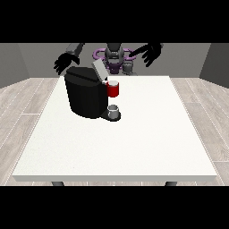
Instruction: Insert the coffee pod into the coffee machine and close the lid
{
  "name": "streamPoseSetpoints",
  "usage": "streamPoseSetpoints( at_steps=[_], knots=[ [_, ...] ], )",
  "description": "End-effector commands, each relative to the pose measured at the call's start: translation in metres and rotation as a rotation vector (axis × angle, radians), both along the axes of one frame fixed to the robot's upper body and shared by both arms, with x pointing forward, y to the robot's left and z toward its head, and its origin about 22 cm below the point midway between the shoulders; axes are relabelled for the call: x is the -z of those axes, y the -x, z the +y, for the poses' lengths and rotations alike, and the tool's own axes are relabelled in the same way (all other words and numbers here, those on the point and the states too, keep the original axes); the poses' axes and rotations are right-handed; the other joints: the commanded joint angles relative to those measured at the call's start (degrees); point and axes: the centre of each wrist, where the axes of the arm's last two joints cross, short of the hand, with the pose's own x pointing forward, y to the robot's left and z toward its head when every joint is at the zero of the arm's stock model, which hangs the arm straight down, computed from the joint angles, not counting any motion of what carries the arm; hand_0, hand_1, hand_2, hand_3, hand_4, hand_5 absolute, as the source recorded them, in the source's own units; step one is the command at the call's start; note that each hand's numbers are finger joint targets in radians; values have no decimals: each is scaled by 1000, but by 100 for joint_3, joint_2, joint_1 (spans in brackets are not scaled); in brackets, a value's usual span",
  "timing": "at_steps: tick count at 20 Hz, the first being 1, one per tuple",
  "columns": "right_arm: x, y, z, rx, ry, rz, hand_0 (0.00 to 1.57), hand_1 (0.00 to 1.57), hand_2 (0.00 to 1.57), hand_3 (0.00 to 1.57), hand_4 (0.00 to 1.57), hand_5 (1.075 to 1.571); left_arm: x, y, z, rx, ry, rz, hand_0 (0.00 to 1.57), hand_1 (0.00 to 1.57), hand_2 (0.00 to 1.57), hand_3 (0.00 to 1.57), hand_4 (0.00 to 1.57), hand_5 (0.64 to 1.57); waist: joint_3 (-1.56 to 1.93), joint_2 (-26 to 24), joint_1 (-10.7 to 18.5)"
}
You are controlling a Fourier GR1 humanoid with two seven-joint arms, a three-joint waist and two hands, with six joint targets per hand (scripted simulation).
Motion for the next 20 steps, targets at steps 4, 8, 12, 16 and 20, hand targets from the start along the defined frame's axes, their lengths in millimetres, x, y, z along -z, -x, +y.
streamPoseSetpoints(
  at_steps=[4, 8, 12, 16, 20],
  knots=[
    [-5, 15, 1, -56, 71, 6, 0, 0, 0, 0, 357, 1571, 77, 41, 22, -64, 221, 93, 0, 0, 0, 0, 0, 1571, 2, -641, 290],
    [-35, -1, -18, -138, 48, -16, 0, 0, 0, 0, 370, 1571, 92, 47, 4, -102, 331, 181, 0, 0, 0, 0, 215, 1571, 5, -1004, 481],
    [-55, -7, -7, -198, 90, -44, 0, 0, 0, 0, 0, 1571, 122, 72, 12, -117, 364, 230, 0, 0, 0, 0, 0, 1571, 4, -1179, 650],
    [-74, -16, 3, -237, 81, -102, 0, 0, 0, 0, 0, 1571, 126, 83, 18, -103, 429, 210, 0, 0, 0, 0, 0, 1571, 6, -1013, 806],
    [-72, -20, -2, -256, 108, -32, 0, 0, 0, 0, 0, 1571, 142, 99, 1, -79, 484, 300, 0, 0, 0, 0, 27, 1571, 8, -1262, 1265]
  ],
)
